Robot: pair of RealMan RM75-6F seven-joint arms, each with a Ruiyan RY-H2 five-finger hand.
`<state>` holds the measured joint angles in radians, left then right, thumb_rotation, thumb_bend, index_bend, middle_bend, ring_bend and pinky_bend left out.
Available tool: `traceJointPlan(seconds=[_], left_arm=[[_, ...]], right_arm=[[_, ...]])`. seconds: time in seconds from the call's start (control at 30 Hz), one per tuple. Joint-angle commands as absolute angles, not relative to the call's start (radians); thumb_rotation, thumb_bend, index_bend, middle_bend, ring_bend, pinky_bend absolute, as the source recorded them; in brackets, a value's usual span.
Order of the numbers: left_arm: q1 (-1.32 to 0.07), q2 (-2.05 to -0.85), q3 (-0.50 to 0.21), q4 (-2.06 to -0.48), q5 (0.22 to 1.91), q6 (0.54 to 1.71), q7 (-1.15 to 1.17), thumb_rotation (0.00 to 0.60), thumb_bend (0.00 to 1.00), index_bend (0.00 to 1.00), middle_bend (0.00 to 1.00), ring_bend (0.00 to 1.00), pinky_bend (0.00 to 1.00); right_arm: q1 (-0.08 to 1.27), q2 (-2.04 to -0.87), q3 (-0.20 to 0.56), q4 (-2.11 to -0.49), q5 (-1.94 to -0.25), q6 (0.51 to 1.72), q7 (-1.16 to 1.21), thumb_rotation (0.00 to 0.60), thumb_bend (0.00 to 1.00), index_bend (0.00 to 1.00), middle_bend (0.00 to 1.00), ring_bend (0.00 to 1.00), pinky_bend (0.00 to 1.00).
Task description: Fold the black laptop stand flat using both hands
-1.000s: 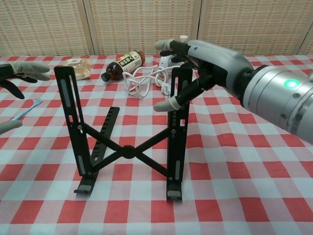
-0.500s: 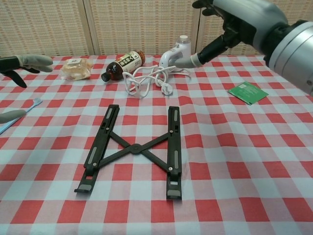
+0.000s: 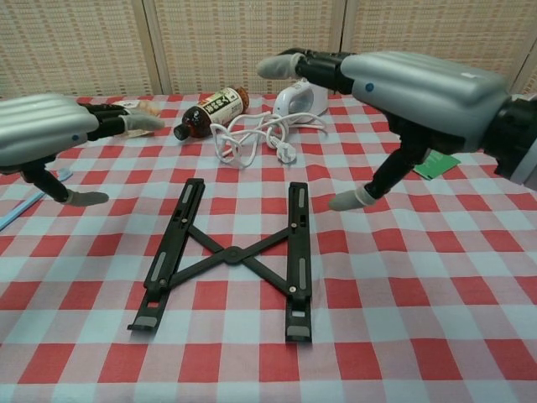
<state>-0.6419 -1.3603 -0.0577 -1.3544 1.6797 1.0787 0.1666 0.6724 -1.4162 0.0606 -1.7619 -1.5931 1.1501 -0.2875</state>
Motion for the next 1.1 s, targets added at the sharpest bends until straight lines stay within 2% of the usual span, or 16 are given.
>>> traceJointPlan(seconds=[0.03, 0.2, 0.37, 0.53, 1.1], left_arm=[[-0.689, -1.437, -0.065, -1.25, 1.688, 1.043, 0.214, 0.6, 0.25, 0.0, 0.04, 0.09, 0.24], [-0.717, -1.515, -0.054, -1.127, 1.701, 1.042, 0.191, 0.6, 0.24, 0.0, 0.01, 0.07, 0.23], [-0.74, -1.588, -0.044, -1.011, 1.698, 1.035, 0.165, 0.6, 0.22, 0.0, 0.0, 0.0, 0.21], [-0.756, -1.641, -0.035, -0.927, 1.687, 1.021, 0.131, 0.6, 0.22, 0.0, 0.0, 0.0, 0.21], [-0.772, -1.691, -0.01, -0.87, 1.658, 1.021, 0.081, 0.6, 0.22, 0.0, 0.0, 0.0, 0.2]], right_arm=[[0.688, -1.423, 0.034, -1.716, -1.647, 1.127, -0.316, 0.6, 0.0, 0.0, 0.0, 0.0, 0.0], [0.694, -1.456, 0.015, -1.65, -1.687, 1.116, -0.337, 0.6, 0.0, 0.0, 0.0, 0.0, 0.0], [0.696, -1.492, -0.001, -1.575, -1.724, 1.112, -0.364, 0.6, 0.0, 0.0, 0.0, 0.0, 0.0], [0.695, -1.531, -0.014, -1.5, -1.742, 1.109, -0.363, 0.6, 0.0, 0.0, 0.0, 0.0, 0.0], [0.695, -1.679, -0.03, -1.241, -1.79, 1.137, -0.342, 0.6, 0.0, 0.0, 0.0, 0.0, 0.0]])
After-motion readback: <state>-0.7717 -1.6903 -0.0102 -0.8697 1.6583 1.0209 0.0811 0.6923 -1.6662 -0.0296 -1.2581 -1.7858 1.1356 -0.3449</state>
